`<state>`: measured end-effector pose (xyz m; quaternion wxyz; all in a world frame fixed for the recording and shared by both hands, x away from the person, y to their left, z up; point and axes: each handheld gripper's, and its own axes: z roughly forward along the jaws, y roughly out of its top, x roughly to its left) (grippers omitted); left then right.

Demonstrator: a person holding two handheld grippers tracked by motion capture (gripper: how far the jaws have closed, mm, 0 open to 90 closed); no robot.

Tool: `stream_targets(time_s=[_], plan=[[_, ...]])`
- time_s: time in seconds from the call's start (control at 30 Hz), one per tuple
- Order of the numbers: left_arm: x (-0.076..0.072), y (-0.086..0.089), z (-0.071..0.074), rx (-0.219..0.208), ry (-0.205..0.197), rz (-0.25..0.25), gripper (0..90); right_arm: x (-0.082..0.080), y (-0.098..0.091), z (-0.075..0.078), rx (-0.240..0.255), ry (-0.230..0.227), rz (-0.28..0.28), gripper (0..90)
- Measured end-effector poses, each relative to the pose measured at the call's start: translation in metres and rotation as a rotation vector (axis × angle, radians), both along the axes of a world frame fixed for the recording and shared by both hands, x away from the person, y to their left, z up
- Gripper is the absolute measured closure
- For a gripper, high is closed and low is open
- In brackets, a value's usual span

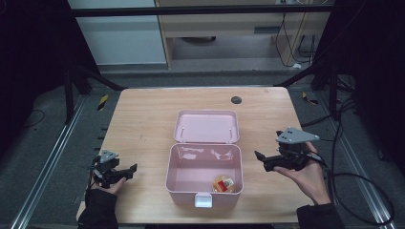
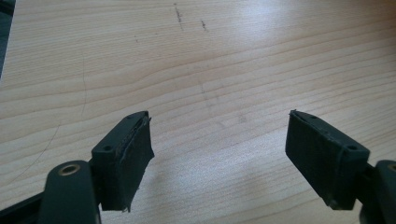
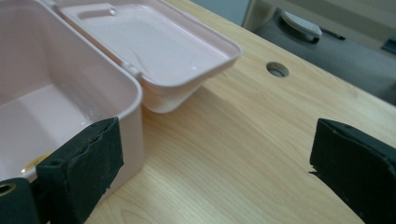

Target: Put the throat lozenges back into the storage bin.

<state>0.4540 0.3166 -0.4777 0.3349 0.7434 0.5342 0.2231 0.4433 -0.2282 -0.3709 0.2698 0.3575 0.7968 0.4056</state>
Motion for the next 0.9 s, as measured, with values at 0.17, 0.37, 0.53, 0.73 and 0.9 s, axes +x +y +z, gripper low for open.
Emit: stream_targets(time_s=[0.17, 0.37, 0.53, 0.73, 0.9], plan=[[0.0, 0.0, 0.0, 0.002, 0.0, 0.0, 21.7, -0.001, -0.011, -0.021, 0.028, 0.013, -0.058, 2.3], [0.0, -0.001, 0.0, 0.007, -0.001, -0.004, 21.7, -0.002, -0.024, -0.043, 0.059, 0.028, -0.108, 2.1], [0.0, 0.0, 0.0, 0.004, -0.011, 0.004, 21.5, 0.001, -0.043, -0.069, 0.077, 0.059, -0.185, 2.3], [0.0, 0.001, 0.0, 0.006, -0.012, 0.004, 20.9, 0.005, -0.052, -0.086, 0.095, 0.077, -0.236, 2.4], [0.0, 0.002, 0.0, 0.006, -0.014, 0.007, 20.1, 0.006, -0.062, -0.106, 0.105, 0.118, -0.289, 2.3]])
